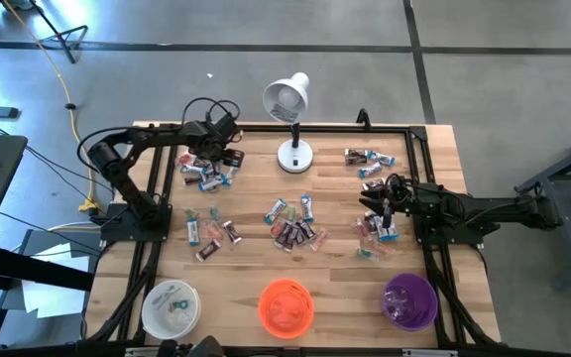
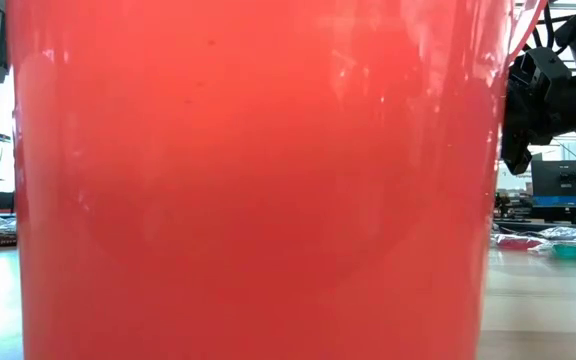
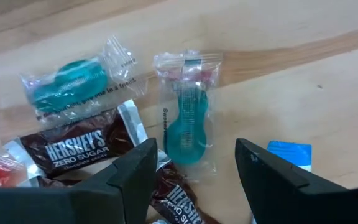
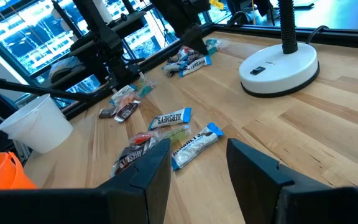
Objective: Organize candy in baskets
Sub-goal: Put the blue gummy into the white bucket
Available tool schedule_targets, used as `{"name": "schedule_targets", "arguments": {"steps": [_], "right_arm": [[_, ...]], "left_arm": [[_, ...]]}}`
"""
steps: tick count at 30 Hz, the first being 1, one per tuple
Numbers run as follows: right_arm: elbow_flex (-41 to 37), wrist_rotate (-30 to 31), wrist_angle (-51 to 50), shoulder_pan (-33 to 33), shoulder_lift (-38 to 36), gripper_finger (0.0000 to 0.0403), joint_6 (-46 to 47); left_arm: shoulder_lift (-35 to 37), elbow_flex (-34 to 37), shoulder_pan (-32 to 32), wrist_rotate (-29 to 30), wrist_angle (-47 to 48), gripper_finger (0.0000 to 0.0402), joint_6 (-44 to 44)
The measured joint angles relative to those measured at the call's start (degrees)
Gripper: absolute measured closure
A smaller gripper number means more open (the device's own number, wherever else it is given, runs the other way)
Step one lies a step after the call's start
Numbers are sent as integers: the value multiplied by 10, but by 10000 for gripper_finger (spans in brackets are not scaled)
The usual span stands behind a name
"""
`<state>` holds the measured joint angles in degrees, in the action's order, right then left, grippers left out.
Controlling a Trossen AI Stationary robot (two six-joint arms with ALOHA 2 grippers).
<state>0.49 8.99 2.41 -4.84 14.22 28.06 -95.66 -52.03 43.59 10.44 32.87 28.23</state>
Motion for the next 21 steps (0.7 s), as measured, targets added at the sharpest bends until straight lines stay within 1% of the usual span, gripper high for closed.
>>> {"name": "schedule_targets", "arguments": {"steps": [8,18,21], "right_arm": [[0,0,0,0,0,251,0],[0,0,0,0,0,251,0],[0,0,0,0,0,251,0]], "left_arm": [[-5,0,0,-2,0,231,-10],[-5,0,0,3,-2,306,-24],[-5,0,-1,3,-2,320,-26]]}}
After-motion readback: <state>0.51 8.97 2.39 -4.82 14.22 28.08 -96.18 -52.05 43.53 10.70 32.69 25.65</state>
